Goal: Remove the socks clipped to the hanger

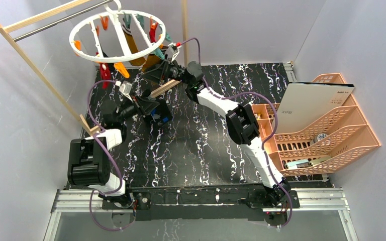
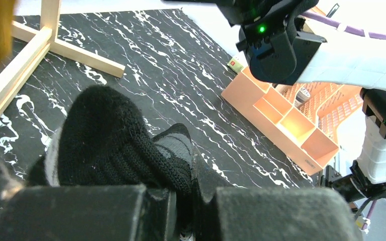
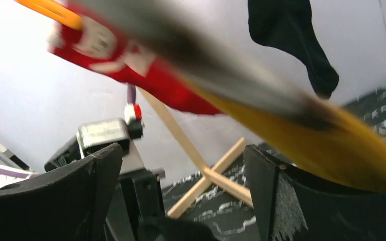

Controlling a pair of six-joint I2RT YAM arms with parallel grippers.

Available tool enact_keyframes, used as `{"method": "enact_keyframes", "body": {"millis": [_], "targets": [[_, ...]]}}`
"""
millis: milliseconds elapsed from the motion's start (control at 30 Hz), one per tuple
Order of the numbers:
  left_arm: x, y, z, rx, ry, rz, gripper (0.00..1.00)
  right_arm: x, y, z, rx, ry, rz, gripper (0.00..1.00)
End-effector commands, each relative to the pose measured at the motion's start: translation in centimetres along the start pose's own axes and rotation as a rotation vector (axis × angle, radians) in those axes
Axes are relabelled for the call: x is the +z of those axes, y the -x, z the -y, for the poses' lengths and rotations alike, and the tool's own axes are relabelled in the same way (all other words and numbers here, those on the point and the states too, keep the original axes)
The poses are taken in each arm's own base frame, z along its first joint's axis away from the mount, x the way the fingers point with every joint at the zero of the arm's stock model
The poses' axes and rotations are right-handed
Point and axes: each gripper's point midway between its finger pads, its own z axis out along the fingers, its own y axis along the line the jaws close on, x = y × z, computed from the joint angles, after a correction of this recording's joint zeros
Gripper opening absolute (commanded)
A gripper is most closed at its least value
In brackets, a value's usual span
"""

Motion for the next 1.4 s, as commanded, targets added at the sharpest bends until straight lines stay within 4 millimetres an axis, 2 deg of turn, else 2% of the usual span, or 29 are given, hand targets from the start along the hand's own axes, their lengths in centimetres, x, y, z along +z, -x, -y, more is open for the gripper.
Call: {"method": "enact_keyframes", "body": {"millis": [0, 67, 133, 233, 367, 400, 467, 600, 733, 800, 833, 933, 967, 1000, 1033, 1067, 1100, 1200, 1367], "targets": [[0.7, 1.4, 0.9, 0.02, -0.046, 0.009, 0.0, -0.6, 4.3, -5.0, -0.049, 0.036, 0.027, 0.98], [0.9, 1.5, 1.0, 0.01, -0.052, 0.007, 0.0, -1.7, 3.8, -5.4, -0.021, 0.005, 0.007, 0.98], [1.2, 1.6, 1.3, -0.002, -0.058, 0.007, 0.0, -2.5, 4.7, -7.5, -0.02, 0.003, 0.007, 0.98], [2.2, 0.9, 3.3, -0.008, -0.115, -0.016, 0.0, -4.7, 4.5, -10.1, 0.007, -0.025, -0.013, 0.98], [3.7, 0.8, 7.0, 0.038, -0.162, 0.003, 0.0, -8.0, 5.7, -14.9, 0.002, -0.035, -0.006, 0.98], [4.2, 0.9, 7.6, 0.053, -0.153, 0.023, 0.0, -9.0, 6.6, -17.2, -0.016, -0.022, 0.008, 0.98], [5.6, 0.1, 8.9, 0.08, -0.147, 0.028, 0.0, -10.6, 7.0, -19.9, -0.029, -0.013, 0.017, 0.98], [9.9, -3.8, 10.0, 0.136, -0.104, -0.05, 0.0, -13.3, 7.9, -24.9, -0.065, 0.021, 0.043, 0.98], [13.9, -9.1, 8.8, 0.094, -0.06, -0.151, 0.0, -14.9, 8.6, -28.3, -0.101, 0.055, 0.069, 0.98], [15.4, -11.5, 7.9, 0.091, -0.031, -0.186, 0.0, -15.4, 9.0, -29.4, -0.116, 0.066, 0.08, 0.98], [16.0, -13.0, 7.1, 0.093, -0.003, -0.206, 0.05, -15.6, 9.2, -29.8, -0.122, 0.071, 0.084, 0.98], [16.9, -14.7, 5.3, 0.097, 0.065, -0.215, 0.26, -15.9, 9.4, -30.6, -0.132, 0.08, 0.091, 0.98], [17.0, -14.8, 4.7, 0.102, 0.091, -0.213, 0.34, -16.0, 9.4, -30.7, -0.134, 0.081, 0.092, 0.98], [17.0, -14.7, 4.2, 0.109, 0.118, -0.203, 0.48, -16.0, 9.4, -30.7, -0.134, 0.081, 0.092, 0.98], [16.8, -14.4, 3.9, 0.12, 0.139, -0.193, 0.73, -18.2, 7.6, -18.9, -0.328, -0.419, 0.027, 0.99], [16.6, -13.9, 3.8, 0.136, 0.153, -0.179, 0.94, -22.5, 3.5, -13.6, -0.34, -0.681, -0.171, 1.0], [16.4, -13.2, 3.9, 0.152, 0.163, -0.165, 0.98, -23.3, 2.8, -12.9, -0.341, -0.715, -0.204, 1.0], [14.9, -11.1, 4.4, 0.206, 0.203, -0.13, 0.98, -23.6, 2.3, -12.5, -0.336, -0.73, -0.218, 1.0], [9.6, -7.3, 5.2, 0.287, 0.326, -0.067, 0.98, -23.8, 1.3, -10.9, -0.323, -0.754, -0.215, 1.0]]}}
